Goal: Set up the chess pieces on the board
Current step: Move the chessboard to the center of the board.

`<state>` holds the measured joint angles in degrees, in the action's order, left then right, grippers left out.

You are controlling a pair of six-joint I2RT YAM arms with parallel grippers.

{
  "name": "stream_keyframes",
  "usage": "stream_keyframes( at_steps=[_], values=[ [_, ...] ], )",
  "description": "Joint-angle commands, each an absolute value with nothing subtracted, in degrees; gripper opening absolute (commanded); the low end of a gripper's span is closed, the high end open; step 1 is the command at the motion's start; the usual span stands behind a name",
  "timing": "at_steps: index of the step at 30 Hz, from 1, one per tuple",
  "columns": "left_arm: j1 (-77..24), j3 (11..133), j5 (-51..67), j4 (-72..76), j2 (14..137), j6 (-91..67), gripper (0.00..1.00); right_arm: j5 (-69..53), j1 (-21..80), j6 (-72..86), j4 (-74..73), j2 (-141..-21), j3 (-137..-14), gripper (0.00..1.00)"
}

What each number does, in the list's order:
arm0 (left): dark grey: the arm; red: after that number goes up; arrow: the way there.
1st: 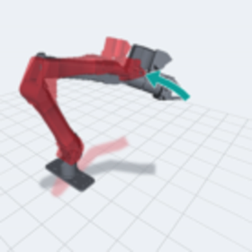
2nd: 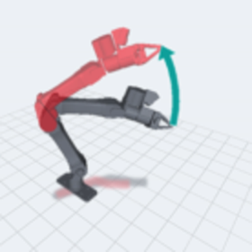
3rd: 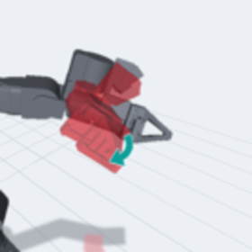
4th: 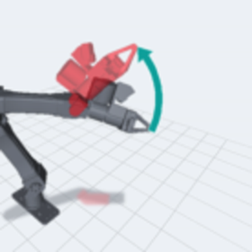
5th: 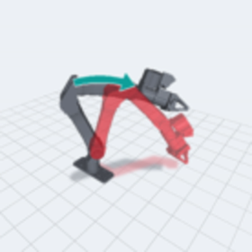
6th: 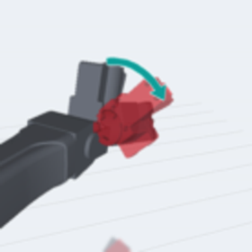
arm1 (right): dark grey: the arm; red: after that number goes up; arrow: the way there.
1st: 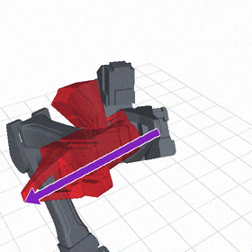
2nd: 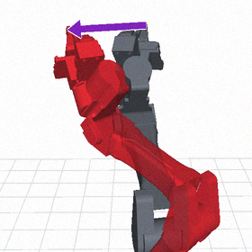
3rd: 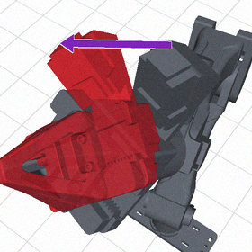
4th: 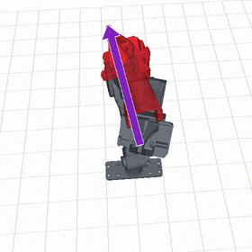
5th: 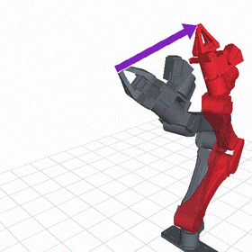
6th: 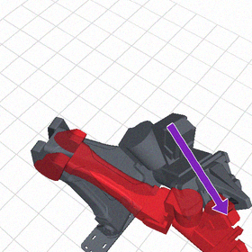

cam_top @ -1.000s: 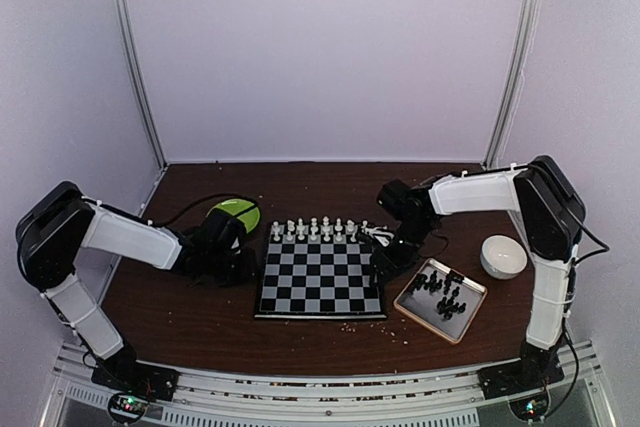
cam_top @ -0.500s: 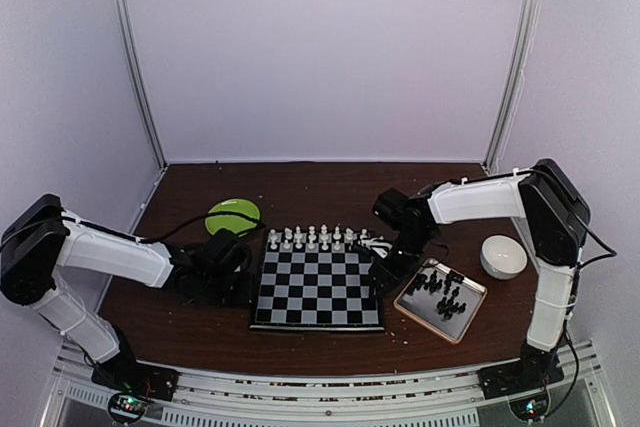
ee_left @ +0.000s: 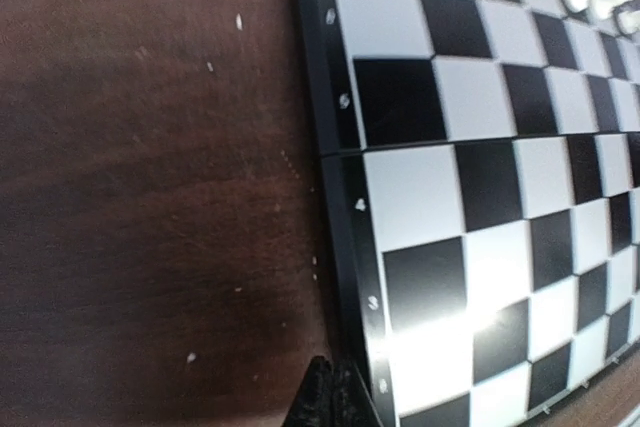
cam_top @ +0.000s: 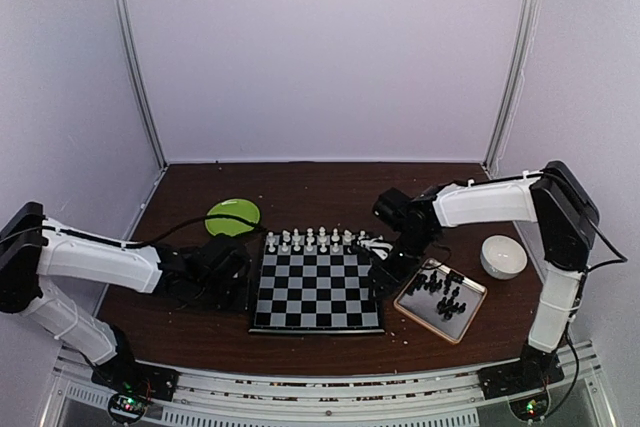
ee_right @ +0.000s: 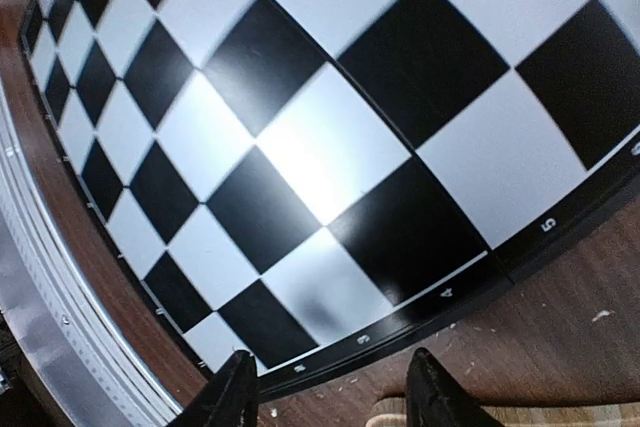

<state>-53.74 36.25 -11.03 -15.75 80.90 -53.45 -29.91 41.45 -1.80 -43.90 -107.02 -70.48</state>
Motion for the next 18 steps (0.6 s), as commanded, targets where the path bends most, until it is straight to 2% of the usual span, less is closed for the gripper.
stream_keyframes(
  at_steps=[1, 6, 12, 14, 16, 18],
  values=[
    [-53.9, 41.28, -17.41, -24.12, 72.2, -48.26, 0.0, -26.1, 41.48, -3.34, -41.36, -99.12, -71.56, 0.52],
    [-50.57, 49.72, -20.37, -33.07, 65.61, -39.69, 0.0, -22.01, 39.3, -6.9, -45.59, -95.15, -75.29, 0.54],
    [-46.85, 62.1, -24.87, -32.28, 64.43, -23.35, 0.04, -20.92, 34.61, -13.52, -46.49, -88.46, -76.37, 0.54],
    [-46.44, 64.55, -25.28, -29.59, 64.95, -16.9, 0.15, -20.62, 32.61, -14.45, -46.49, -85.7, -76.77, 0.55],
    [-46.19, 66.98, -26.94, -28.1, 65.71, -12.69, 0.46, -21.43, 30.21, -15.09, -46.55, -82.95, -77.56, 0.56],
    [-45.47, 69.06, -27.77, -26.46, 66.93, -9.73, 0.68, -21.58, 27.62, -15.19, -45.87, -79.79, -77.61, 0.56]
  ],
)
